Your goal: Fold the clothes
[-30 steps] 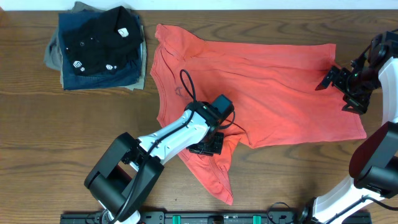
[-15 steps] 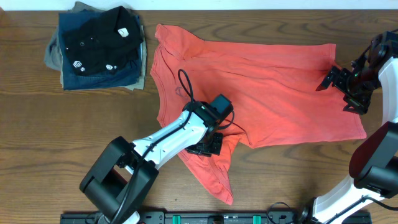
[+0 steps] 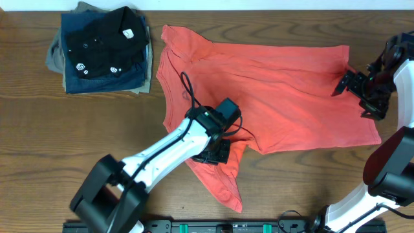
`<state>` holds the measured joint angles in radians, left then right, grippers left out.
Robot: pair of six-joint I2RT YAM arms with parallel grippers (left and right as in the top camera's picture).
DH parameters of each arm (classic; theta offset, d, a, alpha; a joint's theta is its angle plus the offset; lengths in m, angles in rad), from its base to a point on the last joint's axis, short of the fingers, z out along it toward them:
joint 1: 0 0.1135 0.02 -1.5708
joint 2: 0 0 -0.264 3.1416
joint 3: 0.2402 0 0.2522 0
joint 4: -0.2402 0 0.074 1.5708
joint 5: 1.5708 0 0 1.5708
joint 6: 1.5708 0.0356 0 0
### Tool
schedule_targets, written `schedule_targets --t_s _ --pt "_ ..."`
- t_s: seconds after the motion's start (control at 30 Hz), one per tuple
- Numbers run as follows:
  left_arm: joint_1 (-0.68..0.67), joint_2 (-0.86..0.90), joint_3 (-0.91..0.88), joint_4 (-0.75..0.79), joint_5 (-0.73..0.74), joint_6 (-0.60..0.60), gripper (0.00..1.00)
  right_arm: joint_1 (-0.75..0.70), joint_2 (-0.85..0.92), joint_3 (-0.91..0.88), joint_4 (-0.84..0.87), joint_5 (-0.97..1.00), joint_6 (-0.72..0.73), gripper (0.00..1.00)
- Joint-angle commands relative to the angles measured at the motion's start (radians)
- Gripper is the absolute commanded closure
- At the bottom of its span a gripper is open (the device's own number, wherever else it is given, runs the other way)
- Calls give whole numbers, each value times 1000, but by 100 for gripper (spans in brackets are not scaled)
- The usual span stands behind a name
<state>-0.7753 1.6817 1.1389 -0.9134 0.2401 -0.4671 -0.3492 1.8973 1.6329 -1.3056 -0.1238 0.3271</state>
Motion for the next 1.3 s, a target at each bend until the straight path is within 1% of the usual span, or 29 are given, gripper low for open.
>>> schedule_targets --t_s 0.0,0.13,0.23,0.43,0.7,0.87,0.97,1.13,1.27 --pt "-45 -97 10 -8 13 11 94 6 -5 -6 -8 103 95 1" --pt "-116 -190 10 -6 12 10 94 -26 -5 -9 -18 162 174 1" --pt "-162 -227 10 -6 12 10 94 -71 -5 -21 -18 168 224 1" --pt "-227 -223 10 -2 10 5 94 -141 -5 -96 16 174 225 1" --pt "-286 -219 9 8 10 6 94 -209 -5 -279 198 184 225 1" --pt "-314 -219 6 10 10 6 94 -249 -5 -296 248 188 225 1" --pt "-327 -219 0 10 9 6 94 -267 -3 -296 268 188 226 3" --pt "-328 -217 -5 14 9 6 94 -274 0 -304 281 227 230 7" --pt "-328 -217 -5 13 9 6 94 -274 0 -331 320 248 253 8"
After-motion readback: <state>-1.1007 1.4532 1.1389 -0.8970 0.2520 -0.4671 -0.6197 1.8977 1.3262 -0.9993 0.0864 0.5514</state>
